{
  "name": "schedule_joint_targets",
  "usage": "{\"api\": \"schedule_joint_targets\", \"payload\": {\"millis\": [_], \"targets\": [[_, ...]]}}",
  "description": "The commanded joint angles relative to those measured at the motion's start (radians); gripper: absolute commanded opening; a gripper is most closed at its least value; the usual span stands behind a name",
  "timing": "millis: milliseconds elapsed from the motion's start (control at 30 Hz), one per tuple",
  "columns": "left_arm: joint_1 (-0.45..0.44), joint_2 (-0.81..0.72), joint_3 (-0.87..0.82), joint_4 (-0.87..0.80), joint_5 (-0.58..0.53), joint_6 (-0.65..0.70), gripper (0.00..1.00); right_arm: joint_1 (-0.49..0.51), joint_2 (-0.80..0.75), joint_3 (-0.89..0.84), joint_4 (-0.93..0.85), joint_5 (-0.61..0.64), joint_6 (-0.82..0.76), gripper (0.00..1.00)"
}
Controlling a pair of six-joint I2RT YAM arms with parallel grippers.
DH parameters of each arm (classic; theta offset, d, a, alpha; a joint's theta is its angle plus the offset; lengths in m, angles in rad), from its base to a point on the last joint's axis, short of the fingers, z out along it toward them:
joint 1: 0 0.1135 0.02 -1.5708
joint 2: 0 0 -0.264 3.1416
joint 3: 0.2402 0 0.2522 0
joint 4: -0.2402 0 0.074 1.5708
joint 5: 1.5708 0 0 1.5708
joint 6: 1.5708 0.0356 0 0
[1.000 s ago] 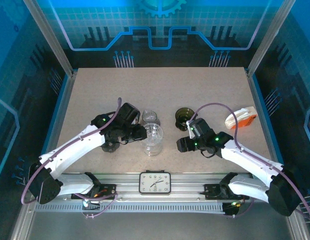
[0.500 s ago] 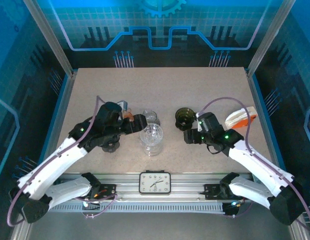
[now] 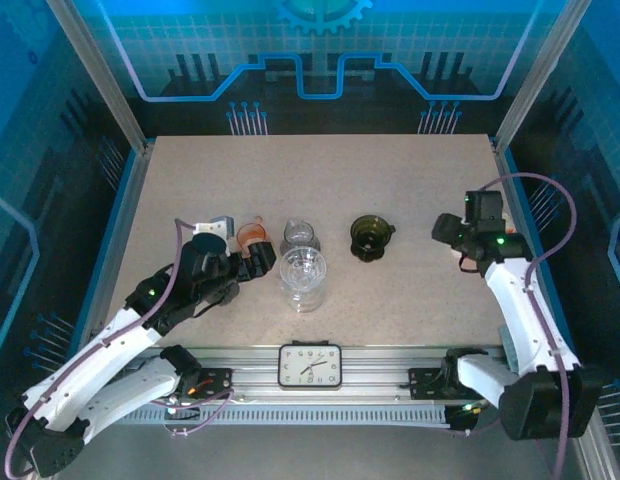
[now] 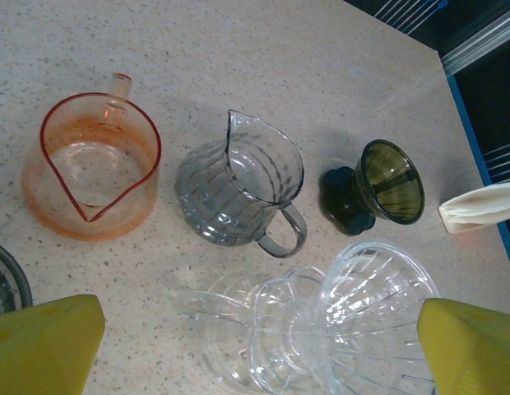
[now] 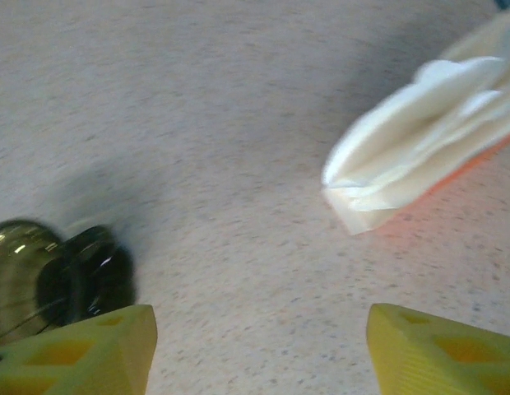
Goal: Place the coffee filter in the dripper
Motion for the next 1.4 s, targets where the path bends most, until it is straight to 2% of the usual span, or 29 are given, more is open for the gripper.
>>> {"api": "schedule_joint_targets", "payload": {"millis": [0,167,267,400,533,833,1200,1367], "targets": [[0.006,-0.027,-0.037,0.024,-0.047,0.033,0.99,-0.130,0.060,0.021,0.010,-0.044,0.024,0.62],[0.012,-0.038,-0.057,0.011,-0.049,0.033,0.99,-0.237,0.144,0.037,0.049,-0.032,0.038,0.59],[0.012,-0.042,-0.066,0.010,-0.046,0.031,0.99,-0.305,0.171,0.044,0.072,-0.047,0.054,0.64],[0.012,-0.048,-0.091,0.019,-0.035,0.023,0.99,-0.374,0.176,0.054,0.102,-0.073,0.070,0.65],[0.012,-0.048,-0.120,0.033,-0.030,0.013,0.99,-0.420,0.190,0.061,0.125,-0.093,0.071,0.59],[0.013,-0.047,-0.191,0.087,-0.022,-0.004,0.99,-0.442,0.292,0.119,0.123,-0.112,0.008,0.40],[0.033,-0.034,-0.213,0.108,-0.002,-0.009,0.99,-0.443,0.362,0.141,0.122,-0.092,0.010,0.28],[0.041,-0.019,-0.215,0.115,0.005,-0.014,0.99,-0.446,0.385,0.145,0.127,-0.085,0.003,0.28]]}}
